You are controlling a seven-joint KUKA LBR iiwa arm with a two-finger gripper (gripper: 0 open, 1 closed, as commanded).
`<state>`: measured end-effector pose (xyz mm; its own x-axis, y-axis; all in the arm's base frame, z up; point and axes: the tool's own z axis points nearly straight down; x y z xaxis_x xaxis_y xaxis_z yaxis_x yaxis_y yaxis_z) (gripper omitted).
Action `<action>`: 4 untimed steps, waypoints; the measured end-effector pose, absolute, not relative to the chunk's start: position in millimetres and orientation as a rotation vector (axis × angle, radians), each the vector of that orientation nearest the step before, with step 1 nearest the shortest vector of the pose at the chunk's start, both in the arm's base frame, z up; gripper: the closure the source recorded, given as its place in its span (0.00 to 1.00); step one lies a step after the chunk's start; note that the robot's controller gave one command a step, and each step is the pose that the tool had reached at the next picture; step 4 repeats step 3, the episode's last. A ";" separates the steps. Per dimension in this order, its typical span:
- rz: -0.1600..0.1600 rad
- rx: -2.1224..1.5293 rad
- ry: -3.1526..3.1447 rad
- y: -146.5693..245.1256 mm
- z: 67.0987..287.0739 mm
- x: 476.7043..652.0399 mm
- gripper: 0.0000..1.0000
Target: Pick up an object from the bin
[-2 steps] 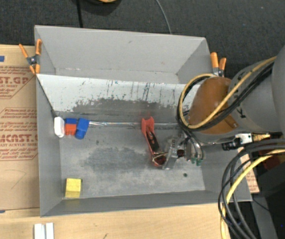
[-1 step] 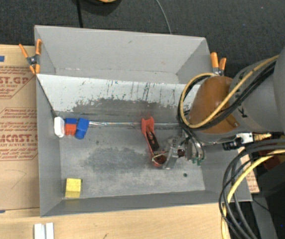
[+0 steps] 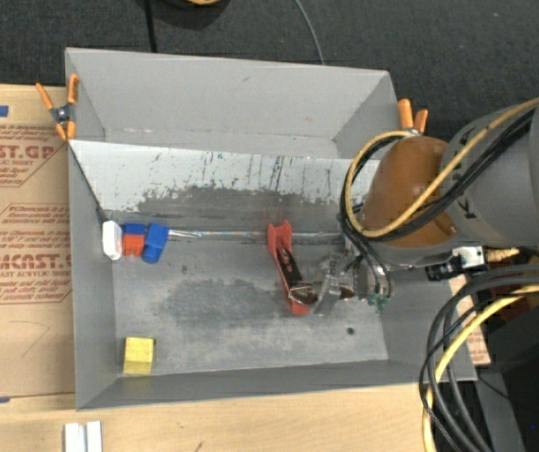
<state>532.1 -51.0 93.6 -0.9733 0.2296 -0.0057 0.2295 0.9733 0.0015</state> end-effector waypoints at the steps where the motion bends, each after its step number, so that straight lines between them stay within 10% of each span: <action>1: 0.002 0.363 3.119 -50.7 111.9 531.2 1.00; 4: 0.002 0.362 3.113 -50.8 149.3 532.7 1.00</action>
Offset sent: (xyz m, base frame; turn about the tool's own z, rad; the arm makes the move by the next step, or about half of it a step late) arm 0.0001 -0.0001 0.0771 0.0000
